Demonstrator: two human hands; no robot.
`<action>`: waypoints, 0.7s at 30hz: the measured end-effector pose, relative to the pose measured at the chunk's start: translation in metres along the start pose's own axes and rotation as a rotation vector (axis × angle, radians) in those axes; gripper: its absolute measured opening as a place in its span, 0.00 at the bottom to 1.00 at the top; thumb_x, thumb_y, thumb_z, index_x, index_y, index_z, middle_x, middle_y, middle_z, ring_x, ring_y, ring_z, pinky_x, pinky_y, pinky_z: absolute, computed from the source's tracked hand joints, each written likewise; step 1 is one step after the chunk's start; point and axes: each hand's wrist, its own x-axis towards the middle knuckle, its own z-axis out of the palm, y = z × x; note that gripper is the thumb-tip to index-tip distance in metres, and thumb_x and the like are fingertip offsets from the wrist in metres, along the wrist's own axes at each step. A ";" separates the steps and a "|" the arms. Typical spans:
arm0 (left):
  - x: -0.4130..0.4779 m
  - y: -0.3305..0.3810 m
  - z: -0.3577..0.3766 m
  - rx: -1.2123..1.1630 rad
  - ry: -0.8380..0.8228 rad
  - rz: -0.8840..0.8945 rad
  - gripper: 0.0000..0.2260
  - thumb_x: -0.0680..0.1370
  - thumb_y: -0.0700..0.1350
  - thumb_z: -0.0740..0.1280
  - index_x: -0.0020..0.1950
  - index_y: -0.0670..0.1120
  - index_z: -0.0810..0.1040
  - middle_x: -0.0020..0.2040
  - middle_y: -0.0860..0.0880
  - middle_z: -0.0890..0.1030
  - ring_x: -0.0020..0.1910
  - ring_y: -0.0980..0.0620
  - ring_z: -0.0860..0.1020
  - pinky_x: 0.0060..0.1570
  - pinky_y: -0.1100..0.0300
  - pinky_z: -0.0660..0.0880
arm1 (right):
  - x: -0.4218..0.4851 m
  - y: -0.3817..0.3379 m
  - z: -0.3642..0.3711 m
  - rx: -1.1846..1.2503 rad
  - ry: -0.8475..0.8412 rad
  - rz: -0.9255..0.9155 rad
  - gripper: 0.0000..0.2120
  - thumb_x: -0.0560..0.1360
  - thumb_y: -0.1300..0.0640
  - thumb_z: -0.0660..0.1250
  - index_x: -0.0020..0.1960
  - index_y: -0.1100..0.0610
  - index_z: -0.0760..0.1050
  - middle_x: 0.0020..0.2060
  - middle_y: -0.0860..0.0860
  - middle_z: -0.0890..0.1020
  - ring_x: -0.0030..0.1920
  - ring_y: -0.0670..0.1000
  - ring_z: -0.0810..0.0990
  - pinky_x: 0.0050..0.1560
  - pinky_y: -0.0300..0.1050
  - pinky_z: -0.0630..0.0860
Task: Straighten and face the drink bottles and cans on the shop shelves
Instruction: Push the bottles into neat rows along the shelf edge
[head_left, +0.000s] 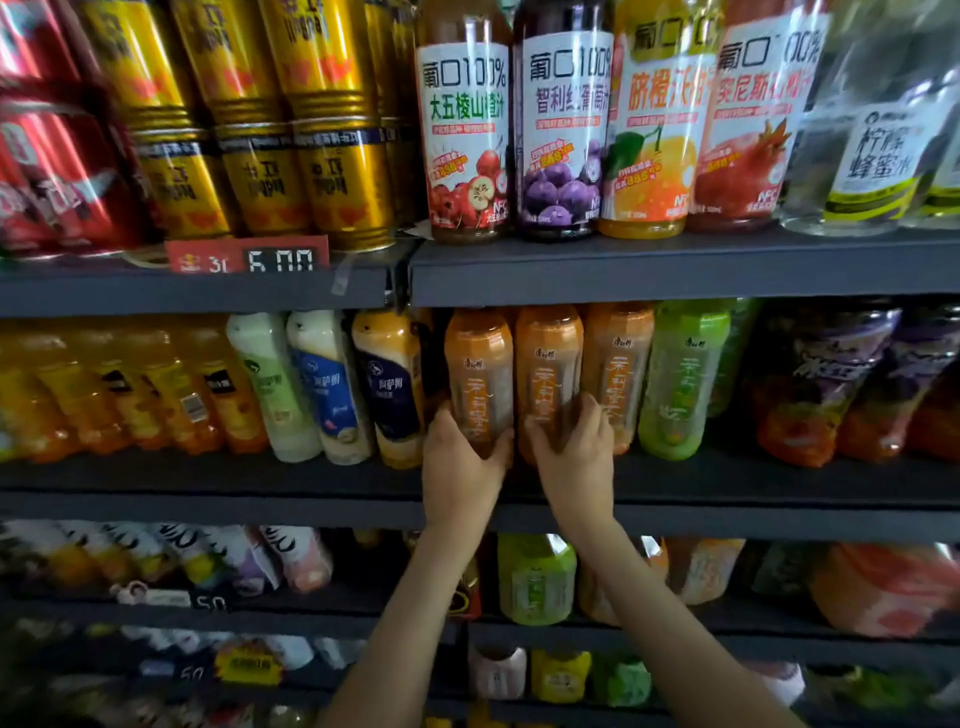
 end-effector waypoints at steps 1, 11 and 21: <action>0.004 -0.002 -0.002 -0.007 -0.010 0.015 0.27 0.71 0.53 0.73 0.64 0.45 0.69 0.57 0.48 0.77 0.57 0.50 0.76 0.50 0.63 0.70 | 0.000 -0.002 0.005 -0.020 0.020 0.023 0.32 0.73 0.50 0.71 0.70 0.62 0.62 0.64 0.58 0.72 0.64 0.56 0.70 0.62 0.50 0.71; 0.020 -0.009 0.002 0.035 -0.014 0.035 0.29 0.70 0.53 0.74 0.63 0.39 0.68 0.58 0.42 0.75 0.58 0.44 0.74 0.52 0.55 0.73 | -0.001 -0.014 0.014 -0.120 0.057 0.126 0.31 0.73 0.48 0.71 0.68 0.61 0.65 0.61 0.57 0.75 0.63 0.57 0.72 0.60 0.48 0.70; 0.018 -0.007 0.006 0.092 -0.042 0.015 0.31 0.72 0.55 0.72 0.67 0.39 0.65 0.61 0.42 0.73 0.61 0.43 0.73 0.54 0.53 0.74 | -0.003 -0.012 0.015 -0.152 0.058 0.114 0.31 0.72 0.47 0.71 0.67 0.61 0.65 0.60 0.57 0.75 0.62 0.56 0.72 0.60 0.50 0.72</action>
